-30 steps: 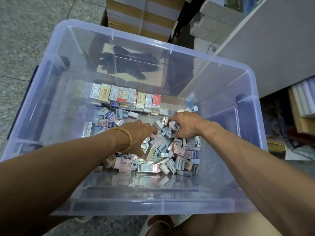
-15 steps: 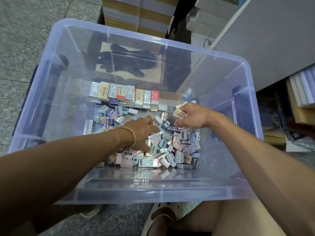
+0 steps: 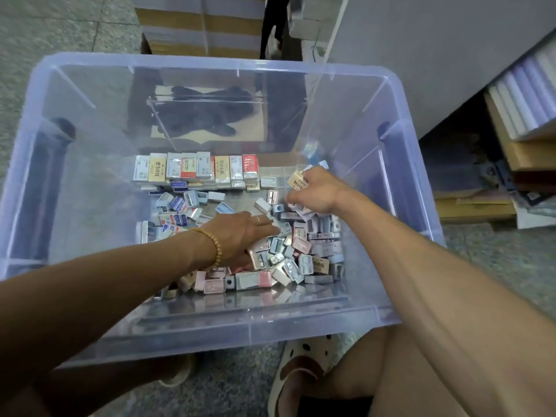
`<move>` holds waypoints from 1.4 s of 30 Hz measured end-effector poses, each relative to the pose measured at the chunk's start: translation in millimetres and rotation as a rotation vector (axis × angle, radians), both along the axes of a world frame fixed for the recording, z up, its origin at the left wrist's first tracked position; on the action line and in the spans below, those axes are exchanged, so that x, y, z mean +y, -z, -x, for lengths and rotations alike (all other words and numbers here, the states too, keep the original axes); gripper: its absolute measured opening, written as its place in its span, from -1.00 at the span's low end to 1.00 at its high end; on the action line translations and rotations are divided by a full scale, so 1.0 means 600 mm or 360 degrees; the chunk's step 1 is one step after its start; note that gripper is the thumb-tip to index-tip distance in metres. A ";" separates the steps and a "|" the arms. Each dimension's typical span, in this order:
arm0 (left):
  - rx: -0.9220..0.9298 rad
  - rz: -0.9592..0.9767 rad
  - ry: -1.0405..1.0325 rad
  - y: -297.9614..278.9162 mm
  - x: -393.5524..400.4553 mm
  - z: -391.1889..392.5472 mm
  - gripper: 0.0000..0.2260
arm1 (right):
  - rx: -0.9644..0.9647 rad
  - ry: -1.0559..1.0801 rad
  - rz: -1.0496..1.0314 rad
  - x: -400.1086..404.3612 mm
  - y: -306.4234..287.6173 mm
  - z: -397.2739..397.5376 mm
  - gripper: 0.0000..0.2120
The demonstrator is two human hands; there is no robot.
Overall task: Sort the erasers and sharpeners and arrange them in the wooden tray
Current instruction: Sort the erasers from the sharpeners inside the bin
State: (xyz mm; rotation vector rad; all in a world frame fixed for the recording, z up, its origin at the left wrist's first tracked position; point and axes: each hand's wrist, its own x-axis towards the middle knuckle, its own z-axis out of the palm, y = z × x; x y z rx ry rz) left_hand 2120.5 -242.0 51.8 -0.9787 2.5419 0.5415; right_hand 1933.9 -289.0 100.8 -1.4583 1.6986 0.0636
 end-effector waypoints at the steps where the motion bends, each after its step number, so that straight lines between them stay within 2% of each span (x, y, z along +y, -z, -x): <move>1: 0.0034 0.0015 -0.0040 0.002 0.002 0.004 -0.34 | -0.0006 -0.0009 0.0020 -0.001 0.000 -0.002 -0.78; 6: 0.0164 0.0144 0.0020 0.003 0.011 -0.013 -0.69 | 0.0004 -0.0036 0.0048 0.000 -0.001 -0.010 -0.75; 9: 0.0259 0.0167 -0.0045 -0.004 0.001 -0.030 -0.73 | -0.0016 -0.0017 0.0052 0.001 -0.004 -0.011 -0.74; 11: 0.0290 0.0036 -0.0205 -0.018 -0.005 -0.036 -0.71 | -0.0027 -0.0012 0.0040 0.001 -0.004 -0.012 -0.74; 15: 0.0295 -0.0633 -0.0481 -0.042 0.012 -0.016 -0.86 | -0.0064 -0.0003 -0.0037 -0.001 -0.006 -0.016 -0.79; 20: 0.0168 -0.0920 -0.0491 -0.032 0.014 0.009 -0.78 | -0.0173 0.0080 -0.0131 0.000 0.000 -0.017 -0.89; 27: -0.0094 -0.0909 -0.0249 -0.035 0.020 0.025 -0.66 | -0.0189 0.0081 -0.0159 0.000 0.003 -0.018 -0.92; 32: 0.0017 -0.0912 -0.0266 -0.033 0.016 0.012 -0.68 | -0.0268 0.0190 -0.0161 -0.002 0.011 -0.021 -0.92; 38: 0.0135 -0.0965 -0.0355 -0.030 0.019 -0.004 -0.77 | -0.0157 0.0154 -0.0052 -0.006 0.012 -0.016 -0.91; 42: 0.0111 -0.1026 -0.0370 -0.032 0.018 0.001 -0.79 | -0.0158 0.0178 -0.0030 -0.010 0.014 -0.016 -0.85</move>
